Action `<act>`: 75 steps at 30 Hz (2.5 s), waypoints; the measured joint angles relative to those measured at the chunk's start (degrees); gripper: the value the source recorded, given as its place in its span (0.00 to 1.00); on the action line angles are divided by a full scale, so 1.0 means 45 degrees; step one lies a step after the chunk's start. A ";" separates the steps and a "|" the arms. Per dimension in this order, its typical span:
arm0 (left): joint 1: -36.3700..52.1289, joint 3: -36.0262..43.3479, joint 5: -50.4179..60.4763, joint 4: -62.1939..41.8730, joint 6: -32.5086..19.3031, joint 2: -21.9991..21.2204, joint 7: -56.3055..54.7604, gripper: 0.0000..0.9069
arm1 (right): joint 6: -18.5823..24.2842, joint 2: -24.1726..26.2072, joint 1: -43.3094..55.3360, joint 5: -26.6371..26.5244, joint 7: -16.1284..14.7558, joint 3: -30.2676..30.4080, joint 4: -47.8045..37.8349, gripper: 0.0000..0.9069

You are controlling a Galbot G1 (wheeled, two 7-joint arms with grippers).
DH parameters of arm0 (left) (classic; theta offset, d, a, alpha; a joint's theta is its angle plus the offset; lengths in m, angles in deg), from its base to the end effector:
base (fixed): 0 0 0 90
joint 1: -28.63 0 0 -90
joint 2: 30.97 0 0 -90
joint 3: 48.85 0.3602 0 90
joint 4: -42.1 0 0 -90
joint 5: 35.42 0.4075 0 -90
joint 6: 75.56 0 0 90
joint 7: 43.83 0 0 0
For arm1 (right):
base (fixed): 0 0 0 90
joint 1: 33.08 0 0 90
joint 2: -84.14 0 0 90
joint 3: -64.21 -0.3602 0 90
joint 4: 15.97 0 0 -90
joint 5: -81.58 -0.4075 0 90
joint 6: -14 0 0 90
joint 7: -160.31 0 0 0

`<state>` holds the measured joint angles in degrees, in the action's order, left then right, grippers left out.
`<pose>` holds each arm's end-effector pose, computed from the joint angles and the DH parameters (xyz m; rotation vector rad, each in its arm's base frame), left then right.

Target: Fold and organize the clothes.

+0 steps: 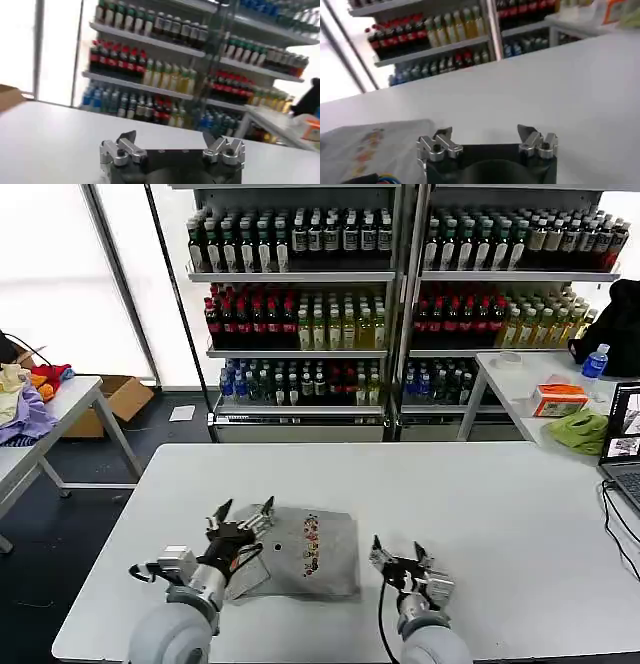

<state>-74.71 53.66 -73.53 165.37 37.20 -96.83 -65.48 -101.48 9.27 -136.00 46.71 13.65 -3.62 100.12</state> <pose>0.2879 -0.0115 -0.2274 -0.1860 -2.8524 0.3007 0.2832 0.0861 -0.2812 0.0215 -2.6486 -0.3127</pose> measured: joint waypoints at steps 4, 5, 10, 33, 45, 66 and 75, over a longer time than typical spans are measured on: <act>-0.0360 -0.0782 -0.0056 0.0226 0.0080 0.0209 -0.0180 1.00 | -0.0491 -0.0033 0.0848 -0.1055 0.0364 0.0954 -0.0327 1.00; -0.0438 -0.0911 -0.0073 0.0275 0.0107 0.0232 -0.0215 1.00 | -0.0573 -0.0050 0.1037 -0.1230 0.0441 0.1161 -0.0426 1.00; -0.0771 -0.1409 -0.0078 0.0337 0.0193 0.0312 -0.0312 1.00 | -0.0902 -0.0090 0.1746 -0.1933 0.0721 0.1998 -0.0770 0.70; -0.1160 -0.1971 -0.0247 0.0468 0.0323 0.0406 -0.0556 1.00 | -0.1005 0.0250 0.1977 -0.2978 0.1569 0.2348 -0.0604 0.00; -0.1008 -0.1866 -0.0234 0.0324 0.0343 0.0086 -0.0565 1.00 | -0.1080 0.1471 0.1903 -0.3156 0.1169 0.0878 -0.0609 0.00; -0.1279 -0.1765 -0.0156 0.0423 0.0376 -0.0261 -0.0525 1.00 | -0.1079 0.2812 0.0821 -0.1447 0.0225 -0.0950 0.0317 1.00; -0.1424 -0.1760 -0.0125 0.0615 0.0368 -0.0255 -0.0469 1.00 | -0.1290 0.2640 -0.0493 -0.0991 0.0046 -0.0677 0.1449 1.00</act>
<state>-81.12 45.74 -74.09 168.14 38.86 -97.98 -67.59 -107.29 21.15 -138.22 42.25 13.86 -6.67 106.64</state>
